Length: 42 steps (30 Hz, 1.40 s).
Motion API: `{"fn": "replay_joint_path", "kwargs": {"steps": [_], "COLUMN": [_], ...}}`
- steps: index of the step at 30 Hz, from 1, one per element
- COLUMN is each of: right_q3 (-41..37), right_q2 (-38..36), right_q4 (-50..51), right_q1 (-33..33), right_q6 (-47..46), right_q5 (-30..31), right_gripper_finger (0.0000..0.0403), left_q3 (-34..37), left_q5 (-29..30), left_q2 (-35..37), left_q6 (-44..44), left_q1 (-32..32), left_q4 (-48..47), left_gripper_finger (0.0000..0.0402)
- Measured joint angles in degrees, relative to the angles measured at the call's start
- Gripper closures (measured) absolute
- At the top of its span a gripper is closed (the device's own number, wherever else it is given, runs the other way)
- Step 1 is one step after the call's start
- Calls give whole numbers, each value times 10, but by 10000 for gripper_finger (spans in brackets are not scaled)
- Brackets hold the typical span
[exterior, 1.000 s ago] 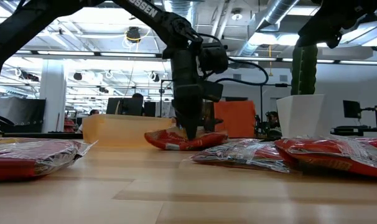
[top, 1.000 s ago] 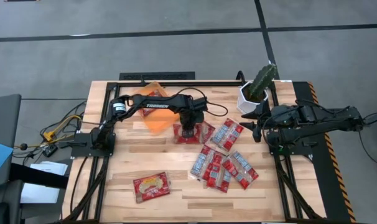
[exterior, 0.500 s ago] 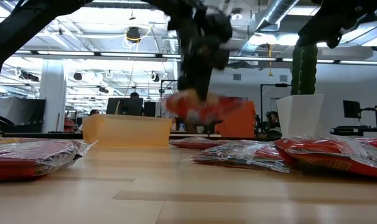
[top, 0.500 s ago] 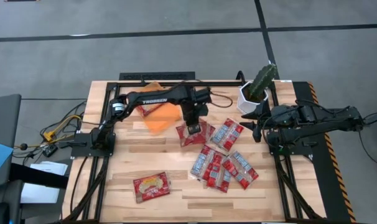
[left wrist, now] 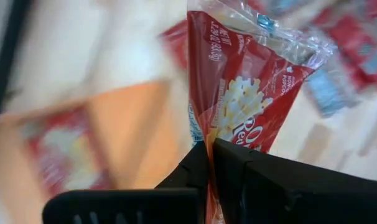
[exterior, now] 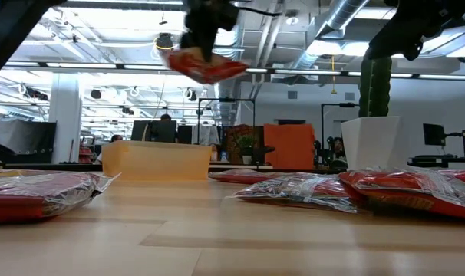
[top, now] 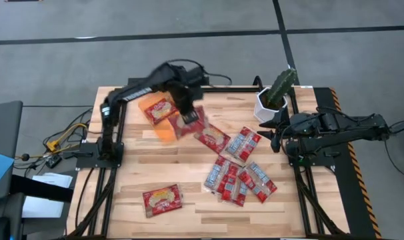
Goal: Sort popcorn bags into baskets
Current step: Put the red popcorn bag into the orange bin
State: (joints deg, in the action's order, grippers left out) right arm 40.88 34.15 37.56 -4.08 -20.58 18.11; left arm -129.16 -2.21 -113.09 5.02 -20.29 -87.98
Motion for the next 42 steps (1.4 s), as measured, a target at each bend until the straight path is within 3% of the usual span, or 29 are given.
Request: {"fn": "replay_joint_path", "kwargs": {"steps": [5,9,19,26,33,42], "right_q3": [0,0,0,0,0,0], "right_q2": [0,0,0,0,0,0], "right_q4": [0,0,2,2,2,2], "right_q1": [0,0,0,0,0,0], "right_q6": [0,0,-10,-10,-19,-20], "right_q5": [0,0,0,0,0,0], "right_gripper_finger": [224,227,222,225,232,225], "left_q3": [14,74,407,572,644,658], "left_q5": [48,73,44,19,-15,-31], "left_q2": [44,86,228,254,254,254], "left_q6": [22,33,55,75,97,61], "left_q1": [-64,-111,-167,-173,-172,-165], "left_q4": [-11,13,234,361,444,468], "left_gripper_finger": [401,401,401,401,401,401]}}
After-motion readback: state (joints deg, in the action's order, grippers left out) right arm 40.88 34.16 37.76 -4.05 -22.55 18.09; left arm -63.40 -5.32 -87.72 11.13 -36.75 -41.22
